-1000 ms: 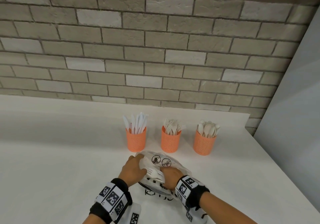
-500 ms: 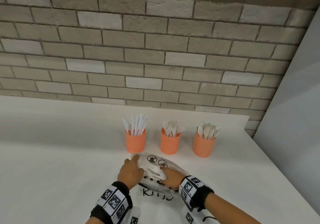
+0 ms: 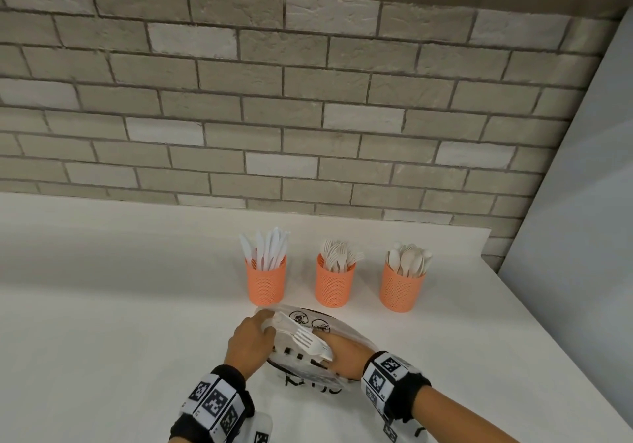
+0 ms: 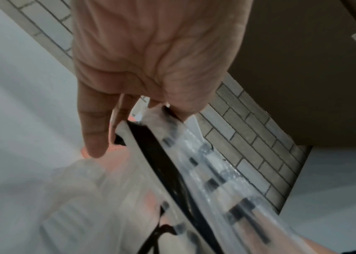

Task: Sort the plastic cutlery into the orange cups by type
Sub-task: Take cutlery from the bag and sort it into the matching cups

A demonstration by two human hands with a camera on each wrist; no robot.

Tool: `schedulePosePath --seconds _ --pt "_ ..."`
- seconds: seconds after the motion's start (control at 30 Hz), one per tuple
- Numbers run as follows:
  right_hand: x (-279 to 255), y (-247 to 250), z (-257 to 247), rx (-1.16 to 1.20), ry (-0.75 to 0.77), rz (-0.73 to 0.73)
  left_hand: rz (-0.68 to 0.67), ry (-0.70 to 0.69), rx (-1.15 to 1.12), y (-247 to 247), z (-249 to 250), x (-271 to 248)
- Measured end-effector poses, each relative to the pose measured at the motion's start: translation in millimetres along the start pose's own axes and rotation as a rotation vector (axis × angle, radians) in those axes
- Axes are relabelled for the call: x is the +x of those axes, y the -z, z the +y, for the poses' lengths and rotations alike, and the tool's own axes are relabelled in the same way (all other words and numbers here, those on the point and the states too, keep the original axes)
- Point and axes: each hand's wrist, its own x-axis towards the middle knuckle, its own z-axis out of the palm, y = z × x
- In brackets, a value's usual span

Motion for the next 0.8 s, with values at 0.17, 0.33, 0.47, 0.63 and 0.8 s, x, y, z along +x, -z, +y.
schedulePosePath --seconds 0.17,0.33,0.47,0.63,0.8 --pt "0.9 -1.5 4.6 0.025 -0.036 0.046 -0.045 -0.045 -0.15 -6.0 -2.2 -2.7" --pt "10.3 -10.3 2.9 -0.142 -0.165 0.057 -0.064 -0.032 -0.188 -13.6 -1.4 -6.1" --pt "14.6 -15.2 -4.9 -0.138 -0.195 0.05 -0.032 -0.028 -0.153 -12.0 -2.2 -6.3" --pt "7.5 1.2 -7.8 0.028 -0.045 0.16 0.045 0.046 -0.103 -13.8 -13.3 4.4" --pt "7.6 16.8 -16.3 0.506 -0.021 0.371 -0.004 0.043 0.046 -18.0 -6.2 1.6"
